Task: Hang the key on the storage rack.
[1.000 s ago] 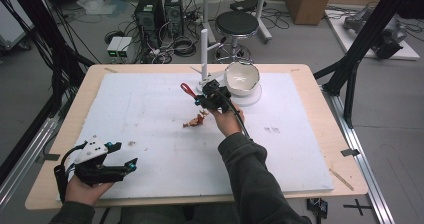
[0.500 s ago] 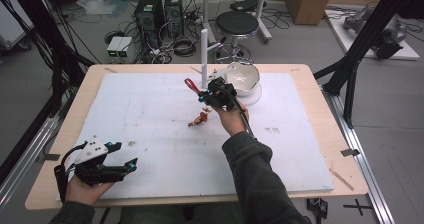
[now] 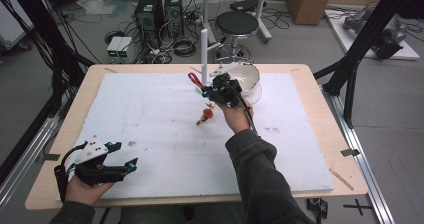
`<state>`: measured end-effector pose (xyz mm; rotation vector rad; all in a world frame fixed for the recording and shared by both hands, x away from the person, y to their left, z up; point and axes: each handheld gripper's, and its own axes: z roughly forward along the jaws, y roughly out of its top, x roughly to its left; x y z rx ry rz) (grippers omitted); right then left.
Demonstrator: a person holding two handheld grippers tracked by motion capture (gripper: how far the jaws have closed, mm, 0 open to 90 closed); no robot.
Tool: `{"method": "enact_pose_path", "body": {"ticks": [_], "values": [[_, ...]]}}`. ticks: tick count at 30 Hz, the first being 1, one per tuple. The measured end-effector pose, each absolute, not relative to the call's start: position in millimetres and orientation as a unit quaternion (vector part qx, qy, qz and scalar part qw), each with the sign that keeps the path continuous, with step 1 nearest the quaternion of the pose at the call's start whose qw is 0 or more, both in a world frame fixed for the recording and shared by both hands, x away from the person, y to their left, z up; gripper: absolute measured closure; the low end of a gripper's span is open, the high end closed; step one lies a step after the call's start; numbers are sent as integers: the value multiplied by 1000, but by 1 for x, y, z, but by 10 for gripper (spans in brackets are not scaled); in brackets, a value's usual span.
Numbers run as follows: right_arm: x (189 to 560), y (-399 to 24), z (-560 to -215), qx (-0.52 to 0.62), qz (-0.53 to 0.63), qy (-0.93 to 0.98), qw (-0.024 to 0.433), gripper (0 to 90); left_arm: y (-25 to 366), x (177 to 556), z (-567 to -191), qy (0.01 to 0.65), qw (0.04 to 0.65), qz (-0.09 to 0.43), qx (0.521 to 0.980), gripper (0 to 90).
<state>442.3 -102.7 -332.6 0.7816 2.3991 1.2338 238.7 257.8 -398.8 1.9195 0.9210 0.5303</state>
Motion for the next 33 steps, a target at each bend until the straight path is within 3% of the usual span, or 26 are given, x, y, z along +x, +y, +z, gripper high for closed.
{"method": "enact_pose_path", "body": {"ticks": [33], "values": [[460,-111,-306,308,418,830,205,863,258,238,-398,372,457,218,778,218]]}}
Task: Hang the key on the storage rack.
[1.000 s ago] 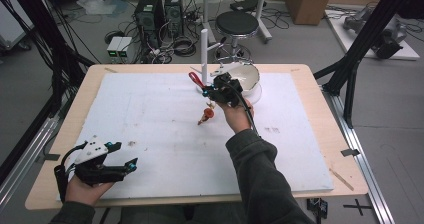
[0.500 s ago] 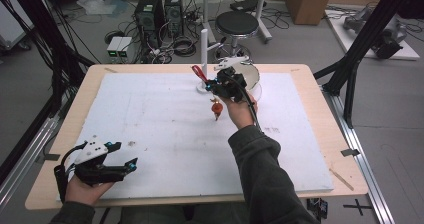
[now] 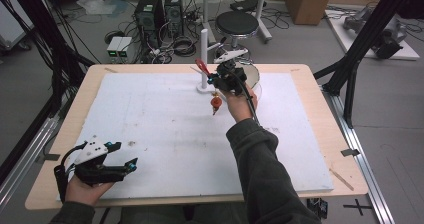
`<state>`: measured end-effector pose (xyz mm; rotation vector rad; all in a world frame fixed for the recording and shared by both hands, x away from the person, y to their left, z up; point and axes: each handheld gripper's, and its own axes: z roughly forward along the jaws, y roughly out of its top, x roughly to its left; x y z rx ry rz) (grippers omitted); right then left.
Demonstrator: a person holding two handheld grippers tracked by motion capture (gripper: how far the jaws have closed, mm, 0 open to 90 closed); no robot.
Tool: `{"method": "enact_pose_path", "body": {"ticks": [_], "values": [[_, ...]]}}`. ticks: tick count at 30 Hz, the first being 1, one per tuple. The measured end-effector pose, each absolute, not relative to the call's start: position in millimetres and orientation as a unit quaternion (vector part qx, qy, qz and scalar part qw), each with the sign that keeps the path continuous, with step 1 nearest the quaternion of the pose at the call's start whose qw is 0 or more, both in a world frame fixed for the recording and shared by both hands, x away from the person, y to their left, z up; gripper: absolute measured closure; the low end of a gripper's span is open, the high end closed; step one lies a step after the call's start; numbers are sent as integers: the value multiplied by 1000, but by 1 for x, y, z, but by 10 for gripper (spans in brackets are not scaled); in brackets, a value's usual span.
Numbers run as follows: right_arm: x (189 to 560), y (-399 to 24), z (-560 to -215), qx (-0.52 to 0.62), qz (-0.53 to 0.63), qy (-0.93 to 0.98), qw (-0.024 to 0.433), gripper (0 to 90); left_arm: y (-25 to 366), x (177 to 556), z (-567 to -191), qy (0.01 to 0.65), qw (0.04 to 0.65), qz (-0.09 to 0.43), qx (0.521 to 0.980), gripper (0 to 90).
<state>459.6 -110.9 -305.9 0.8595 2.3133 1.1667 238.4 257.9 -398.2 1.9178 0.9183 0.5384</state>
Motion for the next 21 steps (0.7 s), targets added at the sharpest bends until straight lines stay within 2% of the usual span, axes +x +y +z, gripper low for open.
{"method": "enact_pose_path", "body": {"ticks": [21], "values": [[478,-108,-323,350,383,826,219,863,258,238,-398,369,456,220,779,217]]}}
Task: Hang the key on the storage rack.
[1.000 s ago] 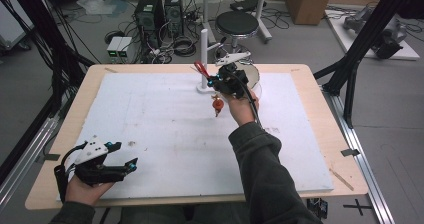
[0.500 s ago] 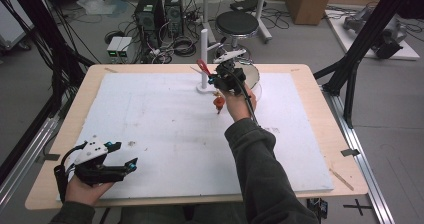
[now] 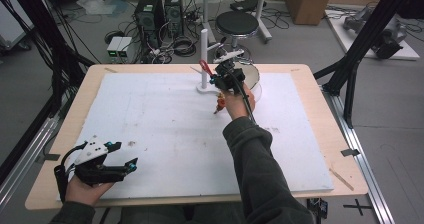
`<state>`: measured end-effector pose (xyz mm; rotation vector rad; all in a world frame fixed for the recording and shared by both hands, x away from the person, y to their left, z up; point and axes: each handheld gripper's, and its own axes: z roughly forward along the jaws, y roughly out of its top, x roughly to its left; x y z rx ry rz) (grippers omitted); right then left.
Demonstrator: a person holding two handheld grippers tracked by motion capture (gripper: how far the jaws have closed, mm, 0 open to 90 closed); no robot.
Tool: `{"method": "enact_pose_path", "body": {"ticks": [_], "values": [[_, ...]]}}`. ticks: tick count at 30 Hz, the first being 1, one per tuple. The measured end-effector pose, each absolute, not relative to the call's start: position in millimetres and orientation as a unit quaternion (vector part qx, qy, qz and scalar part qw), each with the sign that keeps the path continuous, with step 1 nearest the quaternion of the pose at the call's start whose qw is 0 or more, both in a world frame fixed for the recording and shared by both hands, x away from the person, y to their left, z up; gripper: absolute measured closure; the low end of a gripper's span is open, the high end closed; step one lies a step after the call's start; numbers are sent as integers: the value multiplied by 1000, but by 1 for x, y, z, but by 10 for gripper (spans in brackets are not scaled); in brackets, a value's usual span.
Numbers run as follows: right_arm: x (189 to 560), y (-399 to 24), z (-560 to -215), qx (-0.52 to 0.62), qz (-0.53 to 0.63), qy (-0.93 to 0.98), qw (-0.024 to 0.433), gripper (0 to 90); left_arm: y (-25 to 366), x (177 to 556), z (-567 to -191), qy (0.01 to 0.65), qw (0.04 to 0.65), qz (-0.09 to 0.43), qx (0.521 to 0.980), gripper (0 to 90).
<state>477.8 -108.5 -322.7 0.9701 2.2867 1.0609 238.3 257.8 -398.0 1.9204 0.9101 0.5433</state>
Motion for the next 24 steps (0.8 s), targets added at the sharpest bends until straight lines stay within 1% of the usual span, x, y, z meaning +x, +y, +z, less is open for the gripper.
{"method": "enact_pose_path", "body": {"ticks": [24], "values": [[491,-102,-335,363,359,832,216,863,258,238,-398,369,458,220,779,217]]}}
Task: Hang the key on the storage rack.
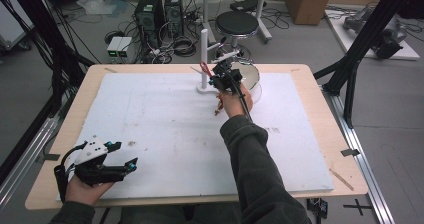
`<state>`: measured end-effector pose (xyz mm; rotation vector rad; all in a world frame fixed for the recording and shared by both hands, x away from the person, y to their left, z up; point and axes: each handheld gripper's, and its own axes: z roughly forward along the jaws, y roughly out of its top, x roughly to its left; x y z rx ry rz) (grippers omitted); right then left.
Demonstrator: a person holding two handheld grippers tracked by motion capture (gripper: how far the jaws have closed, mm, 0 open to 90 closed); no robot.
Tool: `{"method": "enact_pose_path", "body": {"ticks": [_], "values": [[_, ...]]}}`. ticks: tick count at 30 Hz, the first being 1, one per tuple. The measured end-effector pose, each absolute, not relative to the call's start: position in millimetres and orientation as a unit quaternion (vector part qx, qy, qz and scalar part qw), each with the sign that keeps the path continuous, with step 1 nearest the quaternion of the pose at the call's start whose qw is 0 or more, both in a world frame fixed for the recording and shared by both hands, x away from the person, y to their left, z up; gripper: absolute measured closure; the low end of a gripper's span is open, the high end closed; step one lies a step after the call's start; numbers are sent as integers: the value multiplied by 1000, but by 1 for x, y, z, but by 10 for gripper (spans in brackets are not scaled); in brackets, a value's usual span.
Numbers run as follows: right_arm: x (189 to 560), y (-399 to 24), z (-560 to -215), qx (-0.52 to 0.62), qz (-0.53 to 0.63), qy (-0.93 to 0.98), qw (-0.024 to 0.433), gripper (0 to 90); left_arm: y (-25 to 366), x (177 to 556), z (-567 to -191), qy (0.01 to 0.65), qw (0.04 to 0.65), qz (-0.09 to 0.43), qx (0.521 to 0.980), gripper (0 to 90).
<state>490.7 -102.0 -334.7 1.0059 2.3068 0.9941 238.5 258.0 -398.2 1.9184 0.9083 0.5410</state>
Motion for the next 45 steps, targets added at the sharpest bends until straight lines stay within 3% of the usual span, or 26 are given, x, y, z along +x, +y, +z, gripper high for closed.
{"method": "enact_pose_path", "body": {"ticks": [27,45], "values": [[504,-95,-350,373,351,835,199,855,258,239,-398,369,458,219,779,217],[500,-112,-339,376,400,818,175,737,256,240,-398,368,456,221,780,217]]}}
